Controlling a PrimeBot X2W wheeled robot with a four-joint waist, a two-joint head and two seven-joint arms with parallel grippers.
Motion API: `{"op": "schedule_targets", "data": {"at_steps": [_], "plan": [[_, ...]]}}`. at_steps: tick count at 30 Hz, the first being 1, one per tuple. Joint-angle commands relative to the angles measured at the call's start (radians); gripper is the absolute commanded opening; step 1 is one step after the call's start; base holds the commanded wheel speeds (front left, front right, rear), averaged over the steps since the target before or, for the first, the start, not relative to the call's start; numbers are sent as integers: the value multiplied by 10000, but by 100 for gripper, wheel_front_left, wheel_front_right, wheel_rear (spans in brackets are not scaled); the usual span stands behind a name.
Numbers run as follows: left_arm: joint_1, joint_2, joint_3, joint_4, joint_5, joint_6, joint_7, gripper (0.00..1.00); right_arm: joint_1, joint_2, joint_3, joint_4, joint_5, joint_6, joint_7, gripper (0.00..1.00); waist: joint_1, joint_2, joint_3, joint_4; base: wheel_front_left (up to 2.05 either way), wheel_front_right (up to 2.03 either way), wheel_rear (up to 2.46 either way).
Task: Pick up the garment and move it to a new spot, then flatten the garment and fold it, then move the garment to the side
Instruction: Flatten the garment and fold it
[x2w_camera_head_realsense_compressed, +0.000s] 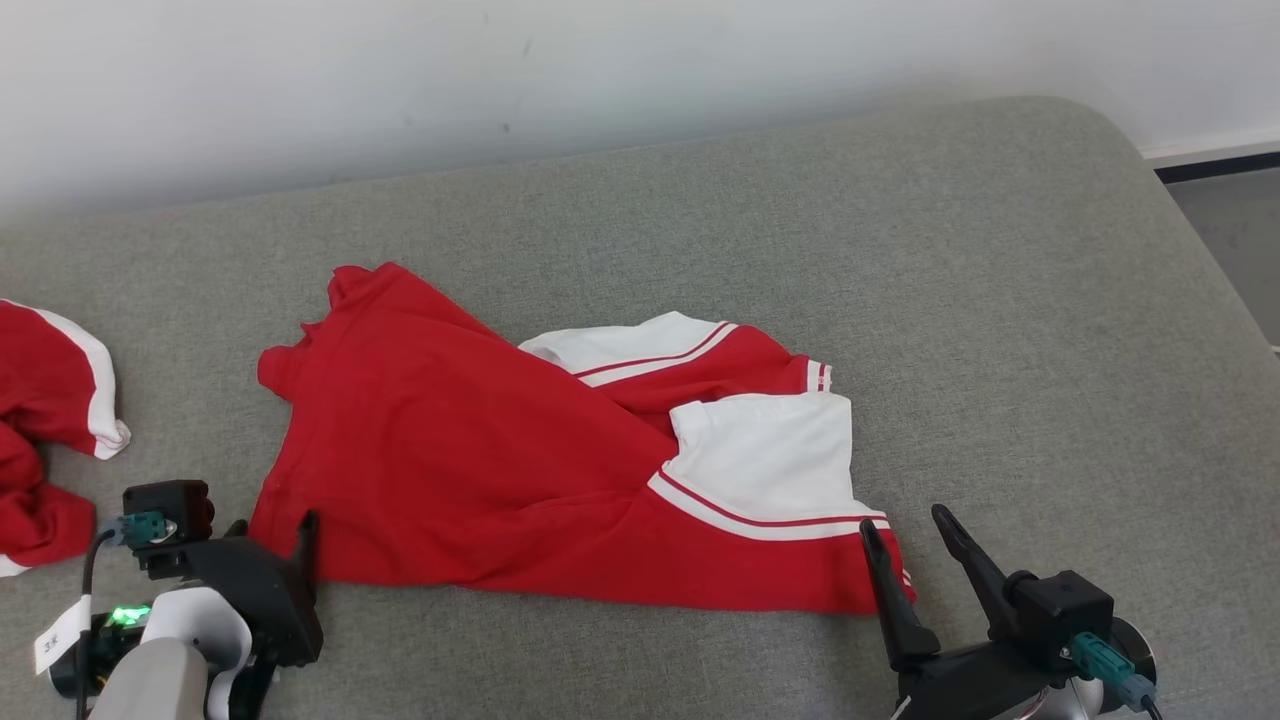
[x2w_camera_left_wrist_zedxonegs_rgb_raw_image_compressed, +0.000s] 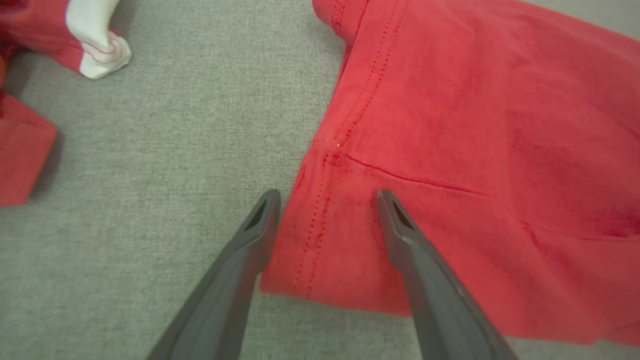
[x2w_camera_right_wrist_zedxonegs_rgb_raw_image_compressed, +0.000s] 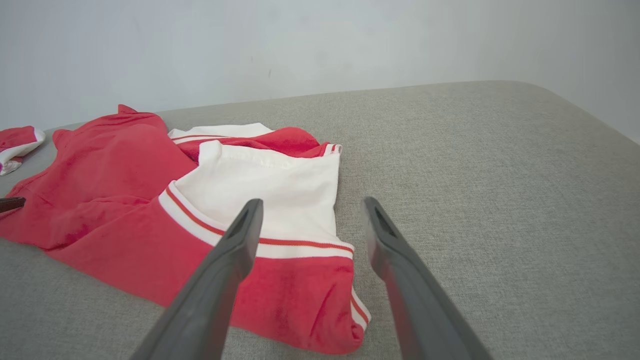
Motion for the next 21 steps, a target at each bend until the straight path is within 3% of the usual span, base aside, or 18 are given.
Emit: {"op": "schedule_targets", "data": {"at_steps": [1,3,4,5,7,14,21], "plan": [[-105,41,-21,57,-43,-54,-53,100,-103,-58,11,-2,-8,-27,-26,100,0,-1,8,-17,0,0,0],[-159,30,-55,71,-64,-71,-140,99,-104,-80,-1,2,7,-27,-33,100,0,-1,24,-22,0,0,0],[-172,31,-81,88,-69,-82,-146,61,-109,-76,-15,2,13,-27,-37,100,0,-1,30,-20,0,0,0],[-178,28,-97,99,-86,-114,-177,35,-110,-74,-25,5,16,-25,-44,100,0,-1,31,-18,0,0,0],[-196,32,-141,89,-118,-178,-262,0,-102,-69,-52,21,21,-27,-57,100,0,-1,31,-6,0,0,0],[-183,152,-103,56,-221,-192,-756,0,-67,-7,-129,37,-23,-27,-87,100,0,-1,5,125,0,0,0],[594,-71,-54,-484,-503,-215,-1342,0,65,38,-251,76,-51,-27,-114,100,0,-1,-116,413,0,0,0]]}}
